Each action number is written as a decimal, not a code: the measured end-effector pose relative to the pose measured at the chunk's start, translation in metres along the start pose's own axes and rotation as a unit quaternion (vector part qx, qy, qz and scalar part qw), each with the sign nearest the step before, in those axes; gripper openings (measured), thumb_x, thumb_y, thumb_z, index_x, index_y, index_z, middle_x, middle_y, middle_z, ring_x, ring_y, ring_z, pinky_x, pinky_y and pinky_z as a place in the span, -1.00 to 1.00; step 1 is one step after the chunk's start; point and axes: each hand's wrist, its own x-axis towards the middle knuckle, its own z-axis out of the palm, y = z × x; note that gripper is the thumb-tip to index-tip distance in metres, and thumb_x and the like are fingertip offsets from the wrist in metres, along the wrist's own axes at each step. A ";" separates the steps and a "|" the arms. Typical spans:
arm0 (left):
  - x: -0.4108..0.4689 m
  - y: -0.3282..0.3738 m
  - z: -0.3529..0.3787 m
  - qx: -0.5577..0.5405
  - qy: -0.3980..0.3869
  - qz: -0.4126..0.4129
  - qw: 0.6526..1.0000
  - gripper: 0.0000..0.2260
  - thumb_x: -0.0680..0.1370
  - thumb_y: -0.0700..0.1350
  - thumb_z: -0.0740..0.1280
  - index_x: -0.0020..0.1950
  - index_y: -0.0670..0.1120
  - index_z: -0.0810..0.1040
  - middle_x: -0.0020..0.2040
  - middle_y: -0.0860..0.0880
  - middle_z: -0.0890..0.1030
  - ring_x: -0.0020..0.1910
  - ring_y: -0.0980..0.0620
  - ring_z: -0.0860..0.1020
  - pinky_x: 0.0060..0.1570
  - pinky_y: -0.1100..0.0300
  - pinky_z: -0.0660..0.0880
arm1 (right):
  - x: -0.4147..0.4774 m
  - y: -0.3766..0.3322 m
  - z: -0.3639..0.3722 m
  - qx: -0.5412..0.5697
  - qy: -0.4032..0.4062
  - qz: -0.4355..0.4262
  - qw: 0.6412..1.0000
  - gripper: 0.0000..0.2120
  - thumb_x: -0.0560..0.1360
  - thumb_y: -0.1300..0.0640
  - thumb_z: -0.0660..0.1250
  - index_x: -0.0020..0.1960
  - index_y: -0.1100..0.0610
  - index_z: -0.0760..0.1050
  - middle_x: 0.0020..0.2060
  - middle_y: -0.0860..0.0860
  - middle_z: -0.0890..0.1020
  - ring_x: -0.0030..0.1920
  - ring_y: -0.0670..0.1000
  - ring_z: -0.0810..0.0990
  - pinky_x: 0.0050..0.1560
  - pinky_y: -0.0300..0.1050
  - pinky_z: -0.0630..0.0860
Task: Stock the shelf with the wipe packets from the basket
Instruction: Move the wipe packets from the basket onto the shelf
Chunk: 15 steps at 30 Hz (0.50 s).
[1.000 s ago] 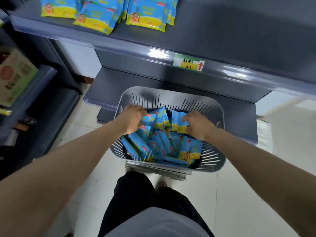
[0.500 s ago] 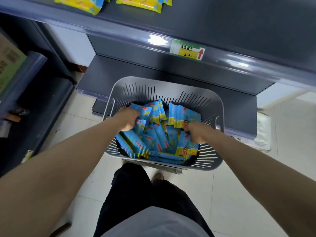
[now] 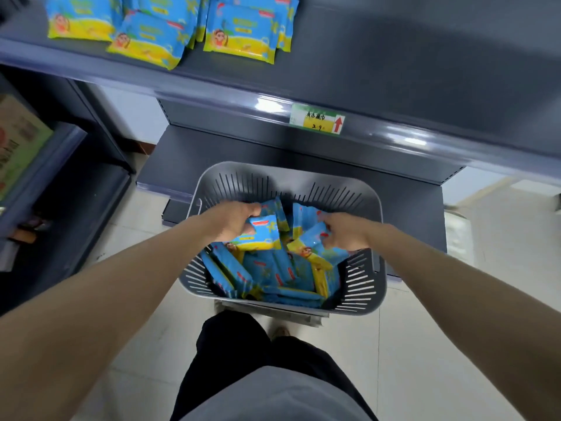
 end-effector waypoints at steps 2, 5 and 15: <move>-0.003 0.009 -0.019 -0.023 0.031 0.016 0.999 -0.73 0.54 -0.07 0.30 0.18 -0.12 0.37 -0.12 -0.10 0.49 -0.14 -0.11 0.46 -0.20 0.12 0.32 | -0.004 -0.009 -0.022 0.059 0.068 0.007 0.996 -0.86 0.49 0.14 0.26 -0.06 0.16 0.31 -0.25 0.05 0.42 -0.24 0.05 0.40 -0.38 -0.14 0.31; -0.008 0.022 -0.055 -0.035 0.097 0.026 0.994 -0.78 0.55 -0.05 0.28 0.13 -0.10 0.40 -0.14 -0.08 0.48 -0.16 -0.12 0.45 -0.21 0.10 0.31 | -0.011 -0.021 -0.061 0.132 0.163 0.012 0.978 -0.86 0.53 0.08 0.21 -0.09 0.11 0.28 -0.34 -0.04 0.40 -0.33 0.00 0.39 -0.42 -0.18 0.28; -0.025 0.028 -0.179 -0.098 0.228 0.040 0.968 -0.86 0.52 -0.17 0.27 0.02 -0.22 0.47 -0.13 -0.13 0.50 -0.17 -0.11 0.48 -0.23 0.11 0.35 | -0.029 -0.064 -0.209 0.266 0.223 -0.018 0.938 -0.47 0.38 0.16 0.46 0.30 0.05 0.36 0.13 0.08 0.58 0.03 0.13 0.63 0.07 0.15 0.57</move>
